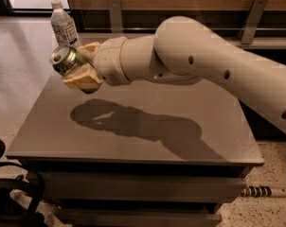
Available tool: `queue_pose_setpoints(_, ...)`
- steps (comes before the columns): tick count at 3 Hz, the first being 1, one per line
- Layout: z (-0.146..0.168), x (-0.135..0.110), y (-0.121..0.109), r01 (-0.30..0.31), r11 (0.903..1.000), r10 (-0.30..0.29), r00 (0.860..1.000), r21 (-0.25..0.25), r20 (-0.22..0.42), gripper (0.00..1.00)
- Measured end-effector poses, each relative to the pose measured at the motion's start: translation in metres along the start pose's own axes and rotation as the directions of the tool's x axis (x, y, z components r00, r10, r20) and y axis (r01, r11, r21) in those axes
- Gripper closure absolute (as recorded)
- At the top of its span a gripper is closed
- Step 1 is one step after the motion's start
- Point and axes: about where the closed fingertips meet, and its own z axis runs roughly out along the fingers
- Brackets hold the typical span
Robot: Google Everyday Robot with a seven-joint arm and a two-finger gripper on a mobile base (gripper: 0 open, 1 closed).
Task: Place green can upright
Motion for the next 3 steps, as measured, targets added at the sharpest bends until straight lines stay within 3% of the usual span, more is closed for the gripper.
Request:
queue_pose_setpoints(1, 0.0087, 0.0144, -0.0006, -0.071, 0.9963, 0.066, 0.993, 0.049, 0.102, 1.0)
queue_pose_setpoints(3, 0.0094, 0.0161, 0.0037, -0.167, 0.9834, 0.154, 0.975, 0.071, 0.161, 1.0)
